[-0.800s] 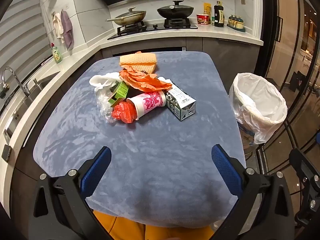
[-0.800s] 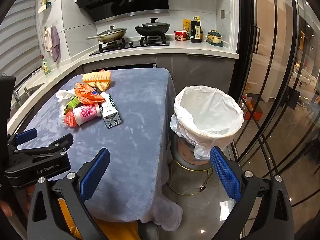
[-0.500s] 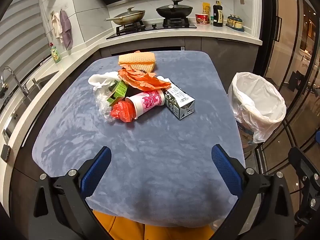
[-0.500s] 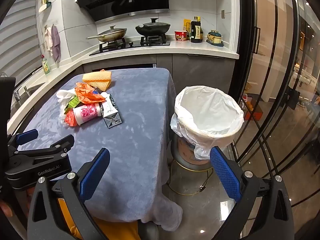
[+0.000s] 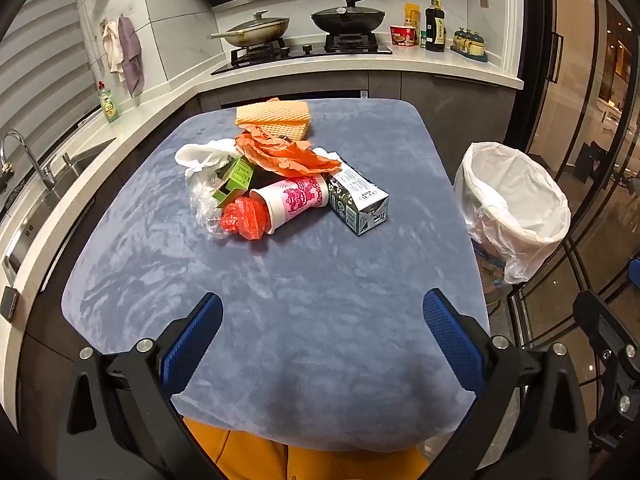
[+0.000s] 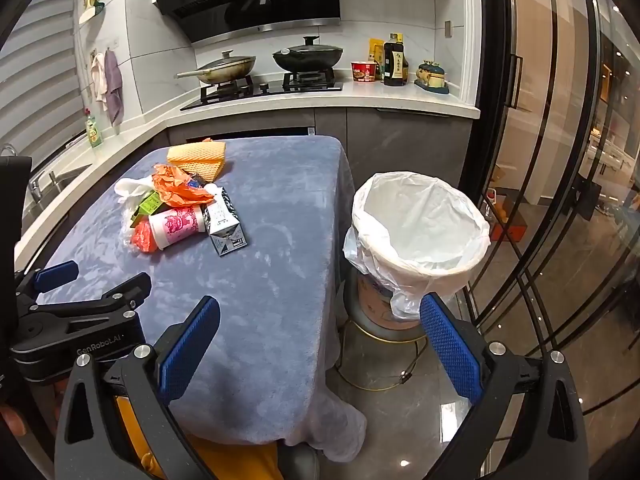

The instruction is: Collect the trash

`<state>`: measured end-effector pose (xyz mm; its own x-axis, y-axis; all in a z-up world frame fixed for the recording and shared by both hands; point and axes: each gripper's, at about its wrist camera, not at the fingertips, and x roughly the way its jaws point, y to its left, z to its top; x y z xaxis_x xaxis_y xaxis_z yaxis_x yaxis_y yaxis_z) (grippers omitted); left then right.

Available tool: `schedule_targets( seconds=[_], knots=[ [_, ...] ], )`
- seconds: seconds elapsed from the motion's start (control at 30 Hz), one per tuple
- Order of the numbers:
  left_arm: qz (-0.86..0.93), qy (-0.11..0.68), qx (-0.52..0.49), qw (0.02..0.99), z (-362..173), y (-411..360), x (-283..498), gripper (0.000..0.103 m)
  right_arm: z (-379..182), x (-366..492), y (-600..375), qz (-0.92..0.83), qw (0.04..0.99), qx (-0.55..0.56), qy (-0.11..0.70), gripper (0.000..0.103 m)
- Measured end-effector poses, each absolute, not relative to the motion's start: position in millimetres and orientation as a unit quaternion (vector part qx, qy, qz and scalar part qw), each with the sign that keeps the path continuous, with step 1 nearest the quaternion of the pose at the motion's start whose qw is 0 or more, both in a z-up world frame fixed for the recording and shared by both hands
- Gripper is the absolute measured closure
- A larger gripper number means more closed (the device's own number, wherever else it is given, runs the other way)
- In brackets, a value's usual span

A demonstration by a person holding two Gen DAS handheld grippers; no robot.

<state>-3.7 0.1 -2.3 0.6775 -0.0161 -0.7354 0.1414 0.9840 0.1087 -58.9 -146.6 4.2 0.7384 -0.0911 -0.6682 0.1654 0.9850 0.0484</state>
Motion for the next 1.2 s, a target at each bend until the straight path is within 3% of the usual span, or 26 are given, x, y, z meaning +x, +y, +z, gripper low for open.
schedule_targets(
  seconds=[1.2],
  knots=[
    [-0.047, 0.395, 0.081, 0.914, 1.1, 4.6, -7.7, 0.007, 12.9, -60.0, -140.0, -0.065, 0.933, 0.046, 0.352, 0.007]
  ],
)
